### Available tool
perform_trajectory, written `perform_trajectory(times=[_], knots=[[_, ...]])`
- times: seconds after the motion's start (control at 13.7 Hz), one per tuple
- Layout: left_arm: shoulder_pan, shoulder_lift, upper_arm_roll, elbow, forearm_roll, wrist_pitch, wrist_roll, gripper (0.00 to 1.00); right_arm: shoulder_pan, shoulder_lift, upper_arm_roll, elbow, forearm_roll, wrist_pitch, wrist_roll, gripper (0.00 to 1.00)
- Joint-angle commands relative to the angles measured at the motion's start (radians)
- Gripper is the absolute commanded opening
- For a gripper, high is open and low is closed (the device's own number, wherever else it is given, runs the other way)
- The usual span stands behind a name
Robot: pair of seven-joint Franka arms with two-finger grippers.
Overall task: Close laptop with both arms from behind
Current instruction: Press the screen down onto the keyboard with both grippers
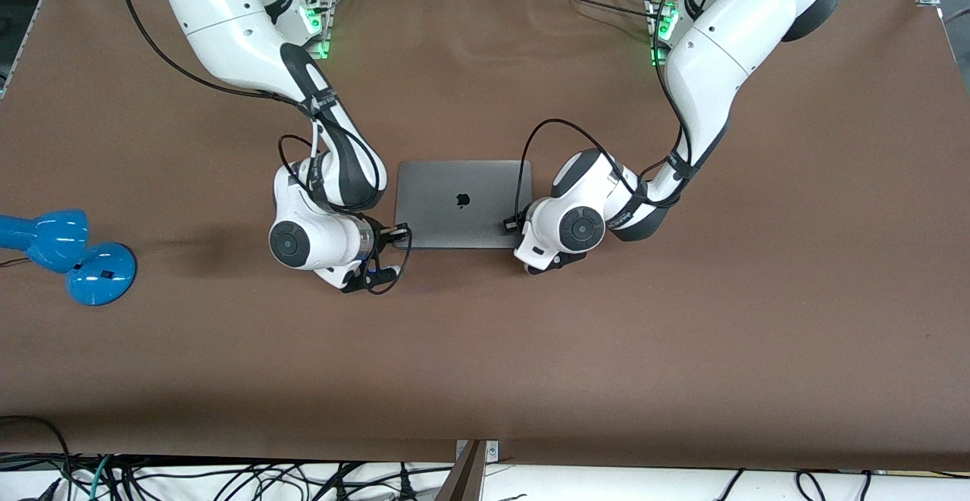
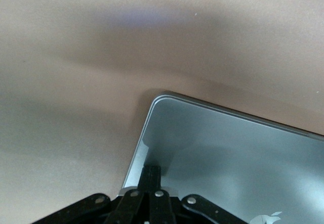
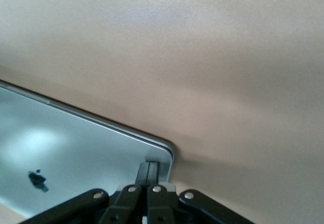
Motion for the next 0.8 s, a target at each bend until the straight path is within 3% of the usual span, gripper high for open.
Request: perform_trajectory(times=[0.0,0.15,0.29,0.36,0.44,0.51,0.58,0.73], knots=[[-0.020,0.032,0.010,0.037,0.046,0.018,-0.019,0.00,0.010,0.019,0.004,-0.001,-0.008,0.043,-0.013,0.00],[-0.020,0.037,0.010,0.037,0.046,0.029,-0.019,0.00,0.012,0.019,0.004,0.002,-0.005,0.042,-0.016,0.00],[-0.019,0.035,0.010,0.037,0.046,0.030,-0.019,0.00,0.012,0.011,0.004,0.006,0.000,0.037,-0.010,0.14],[-0.017,0.031,0.010,0.037,0.048,0.030,-0.019,0.00,0.012,0.008,0.004,0.007,0.001,0.034,-0.006,0.33],[-0.011,0.020,0.007,0.037,0.049,0.021,-0.018,0.00,0.012,0.000,0.004,0.007,0.001,0.036,-0.004,0.59],[0.004,-0.006,0.006,0.039,0.051,0.016,-0.016,0.37,0.012,-0.006,0.002,0.010,0.000,0.043,-0.001,0.88],[0.027,-0.026,0.001,0.037,0.052,-0.017,-0.015,0.99,0.012,-0.021,-0.008,0.012,-0.006,0.043,-0.001,0.98],[0.037,-0.095,0.003,0.037,0.059,-0.106,0.043,1.00,0.012,-0.061,-0.015,0.010,-0.018,0.034,-0.001,1.00]])
